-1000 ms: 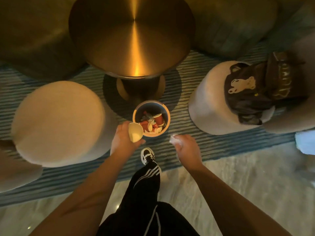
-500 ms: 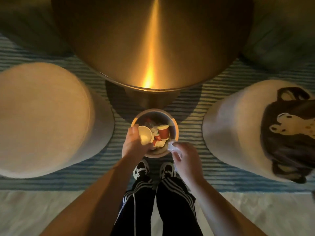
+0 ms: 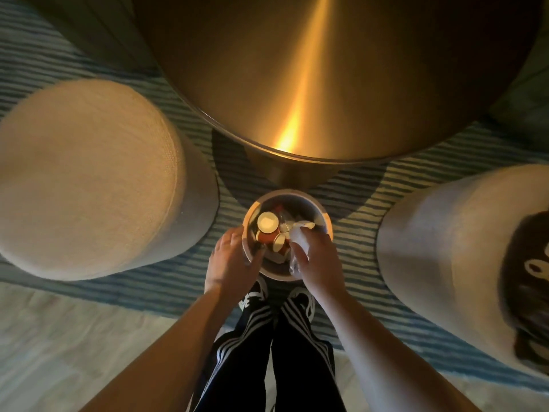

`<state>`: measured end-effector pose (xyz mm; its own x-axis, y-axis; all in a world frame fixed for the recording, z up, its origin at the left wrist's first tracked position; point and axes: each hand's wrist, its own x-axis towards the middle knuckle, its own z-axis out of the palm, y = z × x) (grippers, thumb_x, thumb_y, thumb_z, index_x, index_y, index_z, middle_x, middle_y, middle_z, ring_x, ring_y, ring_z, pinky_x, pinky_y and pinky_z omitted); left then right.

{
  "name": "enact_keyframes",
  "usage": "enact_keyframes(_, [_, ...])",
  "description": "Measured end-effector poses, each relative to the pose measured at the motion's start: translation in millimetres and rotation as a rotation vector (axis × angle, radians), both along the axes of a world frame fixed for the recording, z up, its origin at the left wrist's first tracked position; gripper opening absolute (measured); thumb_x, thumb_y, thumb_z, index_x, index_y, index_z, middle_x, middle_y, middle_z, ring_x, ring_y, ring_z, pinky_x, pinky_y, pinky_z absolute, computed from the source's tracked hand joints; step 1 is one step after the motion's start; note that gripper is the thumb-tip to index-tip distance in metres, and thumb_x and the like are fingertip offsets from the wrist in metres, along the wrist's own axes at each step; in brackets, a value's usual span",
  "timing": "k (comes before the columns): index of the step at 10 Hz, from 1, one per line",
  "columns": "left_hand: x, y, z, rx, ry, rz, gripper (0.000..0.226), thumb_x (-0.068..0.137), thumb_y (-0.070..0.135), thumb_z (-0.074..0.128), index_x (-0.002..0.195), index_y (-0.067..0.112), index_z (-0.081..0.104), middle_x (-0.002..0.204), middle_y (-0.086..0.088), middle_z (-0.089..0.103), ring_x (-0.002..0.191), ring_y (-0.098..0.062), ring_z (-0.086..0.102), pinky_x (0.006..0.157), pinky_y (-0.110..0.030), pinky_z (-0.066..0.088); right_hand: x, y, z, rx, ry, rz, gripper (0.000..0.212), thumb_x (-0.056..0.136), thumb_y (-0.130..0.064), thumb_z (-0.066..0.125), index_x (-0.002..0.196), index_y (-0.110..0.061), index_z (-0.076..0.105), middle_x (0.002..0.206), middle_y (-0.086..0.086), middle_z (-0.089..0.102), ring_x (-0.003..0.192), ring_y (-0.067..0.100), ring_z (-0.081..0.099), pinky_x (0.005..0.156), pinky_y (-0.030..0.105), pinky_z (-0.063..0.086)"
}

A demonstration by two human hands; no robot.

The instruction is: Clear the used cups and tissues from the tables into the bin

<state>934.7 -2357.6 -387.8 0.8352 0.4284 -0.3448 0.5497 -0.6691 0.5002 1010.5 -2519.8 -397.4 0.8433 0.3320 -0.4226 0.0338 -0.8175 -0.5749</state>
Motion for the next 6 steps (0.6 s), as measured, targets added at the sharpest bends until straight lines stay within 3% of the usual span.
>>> enact_keyframes(1, [-5, 4, 15, -0.01, 0.038, 0.015, 0.059, 0.087, 0.043, 0.057, 0.135, 0.01, 0.043, 0.135, -0.01, 0.049, 0.126, -0.025, 0.043, 0.104, -0.038, 0.035, 5, 7, -2, -0.018, 0.107, 0.037, 0.052, 0.095, -0.043, 0.045, 0.142, -0.024, 0.035, 0.141, 0.003, 0.046, 0.129, 0.018, 0.043, 0.1, 0.038, 0.044])
enact_keyframes(2, [-8, 8, 26, -0.022, 0.096, 0.02, 0.064, 0.089, 0.047, 0.053, 0.139, 0.011, 0.036, 0.14, -0.008, 0.044, 0.129, -0.024, 0.04, 0.107, -0.041, 0.035, 7, 8, 0, -0.061, 0.148, 0.02, 0.054, 0.098, -0.044, 0.037, 0.147, -0.025, 0.028, 0.15, 0.004, 0.038, 0.134, 0.021, 0.039, 0.102, 0.037, 0.042])
enact_keyframes(4, [-11, 10, 64, -0.032, 0.069, 0.018, 0.065, 0.087, 0.04, 0.059, 0.14, 0.009, 0.035, 0.14, -0.011, 0.043, 0.129, -0.025, 0.039, 0.106, -0.038, 0.035, 4, -7, 48, -0.087, 0.09, -0.028, 0.05, 0.098, -0.036, 0.042, 0.144, -0.019, 0.036, 0.149, 0.006, 0.039, 0.132, 0.022, 0.043, 0.104, 0.04, 0.043])
enact_keyframes(5, [-10, 8, 107, -0.047, 0.112, 0.037, 0.072, 0.086, 0.045, 0.058, 0.144, 0.013, 0.029, 0.146, -0.008, 0.038, 0.133, -0.022, 0.034, 0.109, -0.04, 0.032, -2, -20, 95, -0.124, 0.072, -0.033, 0.05, 0.098, -0.038, 0.042, 0.144, -0.02, 0.036, 0.148, 0.005, 0.04, 0.136, 0.021, 0.038, 0.109, 0.041, 0.036])
enact_keyframes(6, [-12, 9, 155, -0.003, 0.018, 0.002, 0.07, 0.088, 0.045, 0.055, 0.144, 0.011, 0.03, 0.145, -0.01, 0.039, 0.133, -0.024, 0.035, 0.108, -0.043, 0.033, 0, -30, 149, -0.135, 0.033, -0.054, 0.051, 0.098, -0.042, 0.041, 0.145, -0.023, 0.034, 0.152, 0.004, 0.035, 0.14, 0.021, 0.031, 0.113, 0.04, 0.031])
